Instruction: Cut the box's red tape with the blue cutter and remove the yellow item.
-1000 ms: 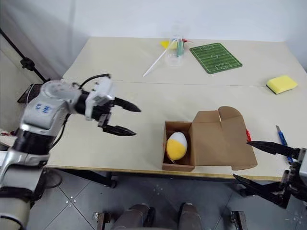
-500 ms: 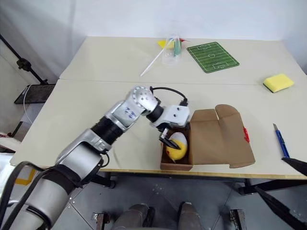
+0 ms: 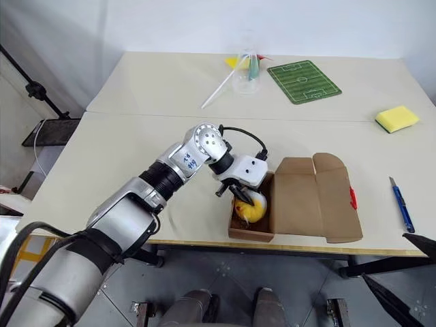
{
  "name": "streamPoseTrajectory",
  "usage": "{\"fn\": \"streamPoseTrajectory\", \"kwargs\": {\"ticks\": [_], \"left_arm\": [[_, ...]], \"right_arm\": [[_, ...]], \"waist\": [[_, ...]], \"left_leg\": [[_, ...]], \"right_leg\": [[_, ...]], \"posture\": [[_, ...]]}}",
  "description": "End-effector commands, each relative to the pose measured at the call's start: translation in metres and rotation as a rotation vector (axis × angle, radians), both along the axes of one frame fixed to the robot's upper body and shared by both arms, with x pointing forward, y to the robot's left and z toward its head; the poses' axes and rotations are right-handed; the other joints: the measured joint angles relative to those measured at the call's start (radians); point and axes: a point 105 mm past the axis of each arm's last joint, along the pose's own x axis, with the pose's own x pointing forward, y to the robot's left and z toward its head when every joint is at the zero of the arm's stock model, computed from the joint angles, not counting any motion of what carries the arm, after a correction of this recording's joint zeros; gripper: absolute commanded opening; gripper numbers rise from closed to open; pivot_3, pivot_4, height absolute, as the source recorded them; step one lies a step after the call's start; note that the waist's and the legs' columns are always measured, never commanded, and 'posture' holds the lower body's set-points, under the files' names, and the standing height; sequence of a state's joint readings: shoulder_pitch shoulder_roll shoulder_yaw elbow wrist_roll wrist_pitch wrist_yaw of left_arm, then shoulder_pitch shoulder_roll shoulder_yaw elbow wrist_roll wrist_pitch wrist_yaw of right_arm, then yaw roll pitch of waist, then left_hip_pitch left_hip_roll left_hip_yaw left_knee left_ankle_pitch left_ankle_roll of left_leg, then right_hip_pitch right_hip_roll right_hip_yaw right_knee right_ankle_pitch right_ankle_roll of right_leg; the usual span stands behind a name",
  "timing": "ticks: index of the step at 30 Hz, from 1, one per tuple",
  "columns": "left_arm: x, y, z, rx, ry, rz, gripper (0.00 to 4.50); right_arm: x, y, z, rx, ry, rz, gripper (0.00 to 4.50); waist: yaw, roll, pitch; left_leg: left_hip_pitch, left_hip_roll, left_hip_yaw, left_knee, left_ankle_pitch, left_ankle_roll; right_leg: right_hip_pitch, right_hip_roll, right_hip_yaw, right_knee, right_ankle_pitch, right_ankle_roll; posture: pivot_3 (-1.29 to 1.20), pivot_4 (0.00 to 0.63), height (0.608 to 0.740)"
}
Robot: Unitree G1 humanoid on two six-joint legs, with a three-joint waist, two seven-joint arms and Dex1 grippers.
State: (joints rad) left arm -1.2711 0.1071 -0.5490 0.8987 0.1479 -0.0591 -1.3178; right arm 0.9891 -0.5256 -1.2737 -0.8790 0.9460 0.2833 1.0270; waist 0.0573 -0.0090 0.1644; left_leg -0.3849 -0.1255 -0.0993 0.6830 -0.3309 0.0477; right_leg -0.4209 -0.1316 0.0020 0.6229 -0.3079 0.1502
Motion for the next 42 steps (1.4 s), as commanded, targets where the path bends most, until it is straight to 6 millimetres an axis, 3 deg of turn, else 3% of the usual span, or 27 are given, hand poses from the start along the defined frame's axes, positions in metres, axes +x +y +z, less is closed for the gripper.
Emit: {"fn": "streamPoseTrajectory", "kwargs": {"ticks": [1,3,5,7,9,12,15,16,18,19,21,23,25,28,30,33,37,41,42], "left_arm": [[0.018,-0.007,0.018,-0.123,-0.007,0.132,0.25],[0.028,-0.007,0.023,-0.170,-0.024,0.198,0.01],[0.044,-0.012,0.078,-0.572,0.044,0.335,0.01],[0.051,-0.004,0.111,-0.811,0.091,0.380,0.01],[0.057,0.017,0.133,-0.969,0.117,0.407,0.01],[0.067,0.065,0.158,-1.211,0.229,0.476,0.01],[0.080,0.129,0.139,-1.252,0.171,0.666,0.01],[0.081,0.141,0.133,-1.246,0.148,0.713,0.01],[0.083,0.180,0.109,-1.208,0.063,0.852,0.01],[0.083,0.196,0.100,-1.194,0.022,0.912,0.01],[0.076,0.252,0.073,-1.179,-0.068,1.113,0.01],[0.063,0.285,0.059,-1.198,-0.090,1.228,0.01],[0.053,0.293,0.051,-1.190,-0.065,1.273,0.01],[0.045,0.295,0.030,-1.075,-0.037,1.331,0.81],[0.041,0.307,0.022,-1.002,-0.064,1.420,1.40],[0.034,0.306,0.030,-1.010,-0.056,1.408,2.33],[0.009,0.296,0.049,-1.020,0.016,1.255,3.45],[-0.017,0.300,0.043,-0.937,0.017,1.183,3.45],[-0.024,0.308,0.033,-0.864,-0.006,1.208,3.45]], "right_arm": [[0.006,0.002,0.004,0.021,-0.033,0.016,4.50],[0.009,0.004,0.004,0.026,-0.034,0.034,4.50],[0.021,0.011,0.009,0.063,-0.055,0.110,4.50],[0.031,0.016,0.012,0.089,-0.073,0.156,4.50],[0.042,0.021,0.016,0.129,-0.102,0.192,4.50],[0.061,0.033,0.019,0.210,-0.153,0.252,4.50],[0.080,0.048,0.011,0.247,-0.183,0.328,4.50],[0.084,0.052,0.010,0.250,-0.191,0.342,4.50],[0.097,0.058,0.005,0.271,-0.199,0.359,4.50],[0.103,0.061,0.002,0.282,-0.199,0.363,4.50],[0.115,0.073,-0.004,0.281,-0.211,0.422,4.50],[0.122,0.080,-0.010,0.248,-0.224,0.469,4.50],[0.125,0.082,-0.014,0.235,-0.223,0.490,4.50],[0.128,0.081,-0.017,0.237,-0.226,0.490,4.50],[0.131,0.078,-0.018,0.230,-0.228,0.479,4.50],[0.134,0.073,-0.018,0.218,-0.228,0.466,4.50],[0.141,0.059,-0.015,0.198,-0.240,0.426,4.50],[0.143,0.053,-0.014,0.193,-0.243,0.413,4.50],[0.142,0.052,-0.015,0.192,-0.240,0.410,4.50]], "waist": [[0.003,-0.001,0.000],[0.004,-0.001,0.001],[-0.001,-0.004,0.002],[-0.005,-0.008,0.005],[-0.006,-0.008,0.005],[-0.018,-0.007,0.004],[-0.038,-0.006,0.004],[-0.039,-0.005,0.003],[-0.038,-0.005,0.003],[-0.037,-0.006,0.003],[-0.037,-0.006,0.003],[-0.037,-0.006,0.003],[-0.029,-0.006,0.003],[-0.006,-0.006,0.003],[-0.001,-0.006,0.003],[-0.006,-0.006,0.002],[-0.016,-0.006,0.002],[-0.037,-0.004,0.001],[-0.039,-0.003,0.001]], "left_leg": [[0.000,0.000,0.000,0.000,0.000,0.000],[0.000,0.000,0.000,0.000,0.000,0.000],[-0.001,0.000,0.000,0.000,0.000,0.000],[-0.003,-0.001,0.003,0.001,0.000,0.000],[-0.004,0.000,0.002,0.001,0.001,0.000],[-0.002,0.001,0.002,0.000,0.001,-0.001],[0.000,0.001,0.002,0.000,0.001,-0.002],[0.001,0.001,0.002,-0.001,0.001,-0.002],[0.002,0.000,0.002,-0.001,0.001,-0.002],[0.002,0.000,0.001,0.000,0.001,-0.002],[0.002,-0.001,0.001,0.001,0.001,-0.002],[0.002,-0.002,0.001,0.001,0.000,-0.001],[0.002,-0.002,0.000,0.001,0.000,-0.001],[0.001,-0.004,-0.009,0.006,0.000,0.000],[0.001,-0.006,-0.011,0.009,-0.001,0.000],[0.001,-0.007,-0.011,0.010,-0.001,0.001],[0.000,-0.006,-0.011,0.009,-0.001,0.001],[0.000,-0.005,-0.010,0.007,-0.001,0.000],[0.001,-0.004,-0.010,0.006,-0.001,0.000]], "right_leg": [[0.000,0.000,0.000,0.000,0.000,0.000],[-0.001,0.000,0.000,0.001,0.000,0.000],[-0.003,0.000,0.000,0.003,0.000,0.000],[-0.006,-0.001,0.001,0.004,0.000,0.001],[-0.007,0.000,0.001,0.005,0.000,0.001],[-0.007,0.000,0.000,0.006,0.000,0.001],[-0.007,0.000,-0.002,0.008,0.000,0.000],[-0.007,0.000,-0.002,0.009,0.000,0.000],[-0.008,0.001,-0.003,0.013,0.000,0.000],[-0.008,0.002,-0.003,0.015,0.000,0.000],[-0.008,0.001,-0.003,0.015,0.000,0.000],[-0.008,0.001,-0.003,0.015,0.000,0.000],[-0.009,0.001,-0.003,0.016,0.000,0.000],[-0.007,0.001,-0.004,0.020,0.002,-0.003],[-0.005,0.001,-0.004,0.020,0.003,-0.004],[-0.004,0.001,-0.002,0.020,0.003,-0.004],[-0.005,0.001,0.000,0.021,0.003,-0.004],[-0.006,0.001,0.000,0.021,0.003,-0.004],[-0.007,0.001,0.000,0.020,0.003,-0.004]], "posture": [[0.00,0.150,0.740],[0.00,0.150,0.740],[0.00,0.150,0.740],[0.00,0.150,0.740],[0.00,0.150,0.740],[0.00,0.150,0.740],[0.00,0.150,0.740],[0.00,0.150,0.740],[0.00,0.150,0.740],[0.00,0.150,0.740],[0.00,0.150,0.740],[0.00,0.150,0.740],[0.00,0.150,0.740],[0.00,0.150,0.740],[0.00,0.150,0.740],[0.00,0.150,0.740],[0.00,0.150,0.740],[0.00,0.150,0.740],[0.00,0.150,0.740]]}}
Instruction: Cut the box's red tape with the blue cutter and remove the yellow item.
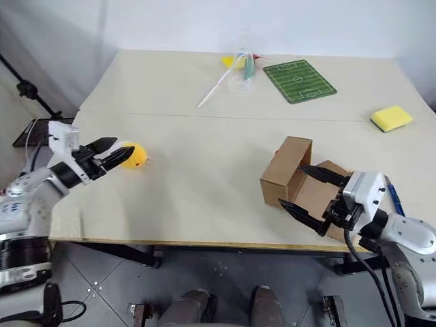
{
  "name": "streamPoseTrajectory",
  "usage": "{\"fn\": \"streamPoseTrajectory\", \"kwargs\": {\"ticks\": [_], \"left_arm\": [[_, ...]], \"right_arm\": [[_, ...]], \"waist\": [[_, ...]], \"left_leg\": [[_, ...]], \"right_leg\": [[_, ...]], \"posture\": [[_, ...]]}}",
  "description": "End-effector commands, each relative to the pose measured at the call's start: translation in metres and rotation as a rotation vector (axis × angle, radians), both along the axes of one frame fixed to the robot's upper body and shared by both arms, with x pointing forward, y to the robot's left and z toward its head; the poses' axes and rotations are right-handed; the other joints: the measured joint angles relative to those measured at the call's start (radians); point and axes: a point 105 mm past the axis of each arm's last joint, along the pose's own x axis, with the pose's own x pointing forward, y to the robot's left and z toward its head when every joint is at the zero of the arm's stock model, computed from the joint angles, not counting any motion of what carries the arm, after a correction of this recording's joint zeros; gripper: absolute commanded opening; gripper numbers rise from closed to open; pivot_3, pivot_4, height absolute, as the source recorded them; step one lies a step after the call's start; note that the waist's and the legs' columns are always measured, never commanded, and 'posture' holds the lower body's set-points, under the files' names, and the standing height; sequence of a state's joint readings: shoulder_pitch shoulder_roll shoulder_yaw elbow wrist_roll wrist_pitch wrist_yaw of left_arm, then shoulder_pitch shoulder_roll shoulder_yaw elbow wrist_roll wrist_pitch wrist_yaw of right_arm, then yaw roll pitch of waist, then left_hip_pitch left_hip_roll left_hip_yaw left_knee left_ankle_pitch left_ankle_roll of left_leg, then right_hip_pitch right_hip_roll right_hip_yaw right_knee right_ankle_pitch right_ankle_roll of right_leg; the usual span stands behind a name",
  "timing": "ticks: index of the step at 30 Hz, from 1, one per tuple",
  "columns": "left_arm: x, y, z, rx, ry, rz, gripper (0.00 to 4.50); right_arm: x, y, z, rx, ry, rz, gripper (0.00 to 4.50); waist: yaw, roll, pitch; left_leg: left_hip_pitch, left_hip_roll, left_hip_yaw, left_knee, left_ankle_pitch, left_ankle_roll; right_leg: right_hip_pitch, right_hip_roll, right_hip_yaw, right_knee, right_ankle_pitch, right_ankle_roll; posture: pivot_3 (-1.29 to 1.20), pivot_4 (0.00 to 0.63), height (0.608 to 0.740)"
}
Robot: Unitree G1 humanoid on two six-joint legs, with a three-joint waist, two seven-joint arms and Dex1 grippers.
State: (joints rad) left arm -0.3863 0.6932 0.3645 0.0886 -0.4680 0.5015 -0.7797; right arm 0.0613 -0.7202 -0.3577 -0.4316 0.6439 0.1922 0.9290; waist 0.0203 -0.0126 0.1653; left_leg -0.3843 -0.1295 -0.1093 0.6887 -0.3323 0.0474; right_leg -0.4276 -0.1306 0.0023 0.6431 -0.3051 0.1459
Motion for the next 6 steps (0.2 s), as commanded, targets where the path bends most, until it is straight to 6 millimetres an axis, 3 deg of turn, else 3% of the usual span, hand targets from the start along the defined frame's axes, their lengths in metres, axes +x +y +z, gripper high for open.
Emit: {"fn": "streamPoseTrajectory", "kwargs": {"ticks": [1,3,6], "left_arm": [[-0.030,0.023,-0.015,0.156,0.014,0.012,3.45],[-0.059,0.047,-0.035,0.231,0.071,0.056,3.45],[-0.085,0.058,-0.040,0.235,0.047,0.121,3.45]], "right_arm": [[-0.005,-0.008,0.006,-0.034,-0.036,-0.011,4.50],[-0.009,-0.015,-0.001,-0.085,-0.009,-0.028,4.50],[-0.011,-0.036,-0.007,-0.143,-0.005,-0.099,4.50]], "waist": [[-0.005,0.001,0.000],[-0.019,0.002,-0.001],[-0.023,0.002,-0.001]], "left_leg": [[0.002,0.001,0.001,-0.002,0.000,0.000],[0.004,0.003,0.005,-0.006,0.000,-0.001],[0.015,0.003,0.007,-0.019,-0.001,-0.001]], "right_leg": [[0.000,0.000,0.000,0.000,0.000,0.000],[0.000,0.000,0.000,-0.003,0.000,-0.001],[0.003,0.000,0.002,-0.008,-0.001,-0.003]], "posture": [[0.00,0.150,0.740],[0.00,0.150,0.740],[0.00,0.150,0.740]]}}
